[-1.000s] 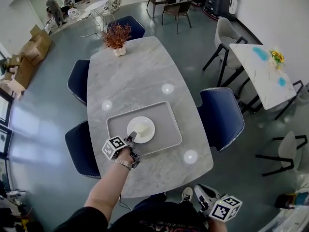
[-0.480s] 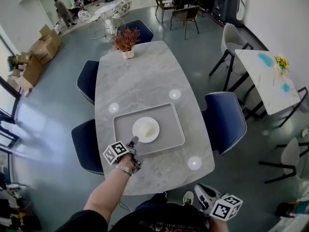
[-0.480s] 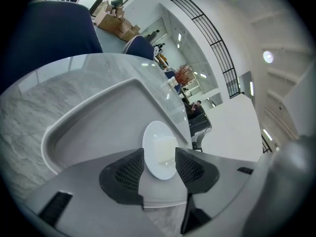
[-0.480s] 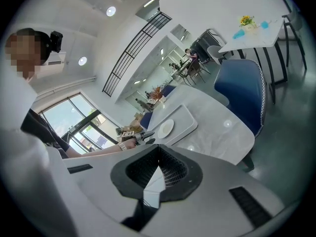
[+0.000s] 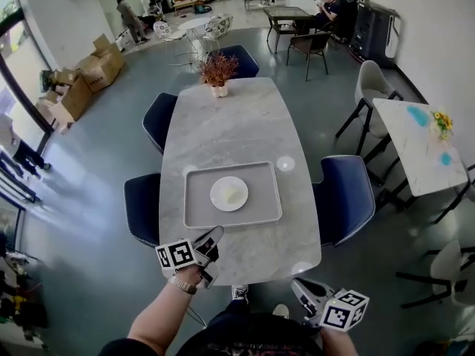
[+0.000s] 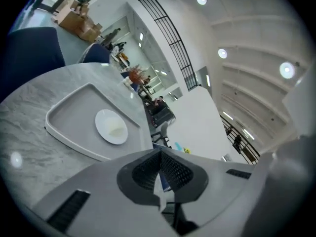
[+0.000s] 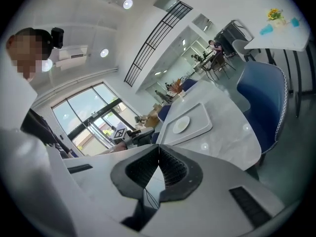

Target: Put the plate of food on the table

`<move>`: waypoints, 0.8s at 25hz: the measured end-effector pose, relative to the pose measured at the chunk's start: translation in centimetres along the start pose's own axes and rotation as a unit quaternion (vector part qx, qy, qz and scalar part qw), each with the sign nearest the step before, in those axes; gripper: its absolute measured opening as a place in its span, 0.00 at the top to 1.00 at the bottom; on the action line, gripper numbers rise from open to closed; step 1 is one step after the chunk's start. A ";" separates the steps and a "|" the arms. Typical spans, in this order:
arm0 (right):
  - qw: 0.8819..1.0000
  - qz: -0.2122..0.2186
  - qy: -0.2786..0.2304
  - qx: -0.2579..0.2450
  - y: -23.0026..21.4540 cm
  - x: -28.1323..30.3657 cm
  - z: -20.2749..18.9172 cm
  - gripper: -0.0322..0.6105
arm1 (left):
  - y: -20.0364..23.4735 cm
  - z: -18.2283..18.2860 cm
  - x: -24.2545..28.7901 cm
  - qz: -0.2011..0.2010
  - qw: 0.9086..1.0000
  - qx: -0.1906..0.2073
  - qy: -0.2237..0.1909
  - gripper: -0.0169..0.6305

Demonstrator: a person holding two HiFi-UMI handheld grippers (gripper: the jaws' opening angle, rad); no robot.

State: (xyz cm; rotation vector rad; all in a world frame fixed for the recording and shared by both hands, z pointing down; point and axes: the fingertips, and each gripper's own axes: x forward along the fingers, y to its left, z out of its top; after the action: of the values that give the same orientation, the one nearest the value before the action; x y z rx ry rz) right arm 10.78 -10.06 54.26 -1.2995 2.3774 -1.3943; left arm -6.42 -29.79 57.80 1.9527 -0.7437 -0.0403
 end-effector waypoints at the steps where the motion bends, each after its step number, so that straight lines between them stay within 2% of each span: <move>1: 1.000 0.009 0.009 -0.006 0.1 -0.3 -0.1 0.93 | -1.4 -1.3 -0.6 -0.010 1.000 0.014 0.010 0.96; 4: 0.998 0.039 0.037 -0.021 0.8 -1.3 -0.9 0.93 | -4.6 -5.2 -2.7 -0.020 0.998 0.055 0.033 0.96; 7: 0.995 0.067 0.067 -0.041 1.4 -2.6 -1.8 0.93 | -8.6 -8.8 -4.6 -0.047 0.996 0.069 0.026 0.96; 11: 0.988 0.103 0.099 -0.057 1.5 -3.6 -3.8 0.93 | -11.1 -13.4 -7.3 -0.049 0.996 0.073 0.012 0.96; 14: 0.984 0.107 0.124 -0.064 1.8 -4.4 -4.8 0.93 | -12.6 -16.7 -8.7 -0.059 0.996 0.062 0.009 0.96; 20: 0.978 0.130 0.152 -0.066 2.9 -4.2 -6.9 0.93 | -14.4 -20.7 -11.3 -0.064 0.997 0.037 0.007 0.96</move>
State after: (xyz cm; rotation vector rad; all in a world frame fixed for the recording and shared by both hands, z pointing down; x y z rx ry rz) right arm 8.46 -1.79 54.68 -0.8025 2.7571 -1.4650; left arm -1.73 -2.95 53.06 2.0676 -0.6176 -0.0786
